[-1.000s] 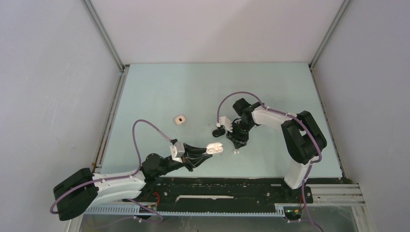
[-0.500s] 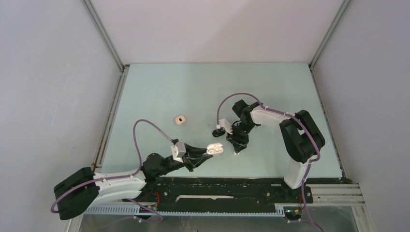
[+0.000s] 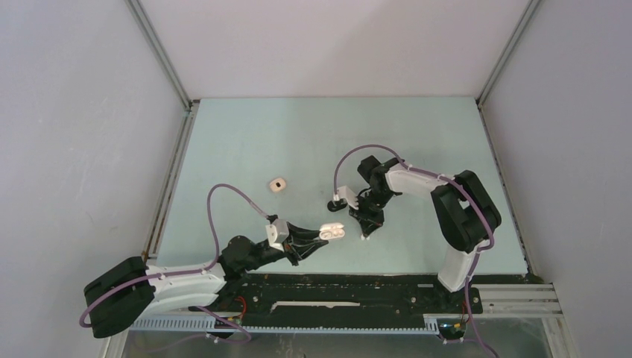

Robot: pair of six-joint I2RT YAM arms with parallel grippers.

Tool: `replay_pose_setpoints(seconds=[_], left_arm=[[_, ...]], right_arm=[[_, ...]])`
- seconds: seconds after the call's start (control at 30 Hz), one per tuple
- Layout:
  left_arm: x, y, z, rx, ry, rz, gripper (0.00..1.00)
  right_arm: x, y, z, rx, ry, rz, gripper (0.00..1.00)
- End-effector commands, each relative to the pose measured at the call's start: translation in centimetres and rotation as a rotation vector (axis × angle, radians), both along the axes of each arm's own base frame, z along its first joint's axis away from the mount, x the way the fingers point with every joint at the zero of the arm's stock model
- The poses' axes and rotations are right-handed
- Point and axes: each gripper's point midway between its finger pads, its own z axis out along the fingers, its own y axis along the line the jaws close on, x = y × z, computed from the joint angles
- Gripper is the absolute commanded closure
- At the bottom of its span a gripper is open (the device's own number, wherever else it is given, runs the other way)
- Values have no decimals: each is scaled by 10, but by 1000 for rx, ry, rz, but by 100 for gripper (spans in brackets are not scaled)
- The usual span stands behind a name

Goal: Insert the wireless bluetooth earbuds into the charging case
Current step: Pick up the earbud from the center of the board, then place the earbud in the charging case.

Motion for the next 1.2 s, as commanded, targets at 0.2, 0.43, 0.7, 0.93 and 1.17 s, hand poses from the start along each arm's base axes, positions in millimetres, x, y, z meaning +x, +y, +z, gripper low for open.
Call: replay_pose_setpoints(seconds=[0.2,0.43,0.7,0.93,1.17], left_arm=[[-1,4,-16,38,-9,3,100],[-1,0,-14,33,-7,-11,100],[-4,-5,-13,14,-2,-40,100],[-5,-8,-10,-13,10,-56,100],[-5,-6,-2,-66,34,-79,100]], right_arm=[[8,-2,95,86,-298,-9,100],[-33,21,177,316,-480,46,100],[-55,45,198,477,-360,59,100],[-65,63,203,486,-315,85,100],[-65,74,197,444,-344,110,100]])
